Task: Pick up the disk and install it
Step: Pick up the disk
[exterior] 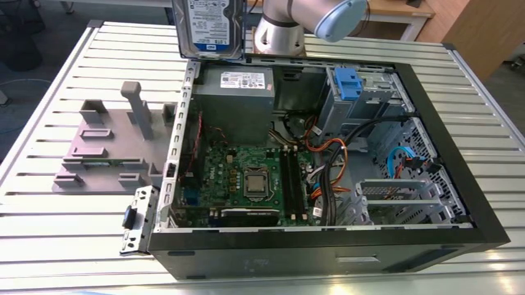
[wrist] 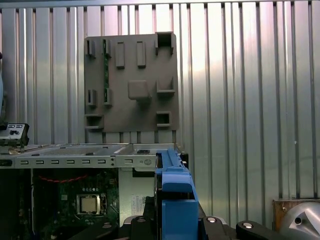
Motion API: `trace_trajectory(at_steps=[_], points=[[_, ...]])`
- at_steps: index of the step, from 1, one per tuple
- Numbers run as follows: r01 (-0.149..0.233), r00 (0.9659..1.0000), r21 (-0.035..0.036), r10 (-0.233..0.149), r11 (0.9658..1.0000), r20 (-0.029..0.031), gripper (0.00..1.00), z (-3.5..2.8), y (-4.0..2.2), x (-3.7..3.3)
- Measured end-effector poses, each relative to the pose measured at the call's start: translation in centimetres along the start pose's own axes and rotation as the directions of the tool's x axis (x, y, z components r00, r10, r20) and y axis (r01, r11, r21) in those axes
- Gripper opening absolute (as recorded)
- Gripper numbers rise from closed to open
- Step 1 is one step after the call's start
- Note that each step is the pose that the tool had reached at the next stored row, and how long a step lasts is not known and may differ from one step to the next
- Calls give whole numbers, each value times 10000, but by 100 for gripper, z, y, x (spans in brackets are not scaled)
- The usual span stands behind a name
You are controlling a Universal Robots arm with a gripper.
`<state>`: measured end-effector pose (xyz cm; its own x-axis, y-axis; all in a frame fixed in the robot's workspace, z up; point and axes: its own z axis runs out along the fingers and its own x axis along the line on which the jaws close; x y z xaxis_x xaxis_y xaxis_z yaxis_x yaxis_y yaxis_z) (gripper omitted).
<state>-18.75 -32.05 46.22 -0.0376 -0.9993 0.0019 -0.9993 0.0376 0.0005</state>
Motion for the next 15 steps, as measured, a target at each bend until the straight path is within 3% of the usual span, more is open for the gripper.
trace_trajectory(at_steps=[15], points=[[0,10000,0,0,10000,0,36,0,-93,-3]])
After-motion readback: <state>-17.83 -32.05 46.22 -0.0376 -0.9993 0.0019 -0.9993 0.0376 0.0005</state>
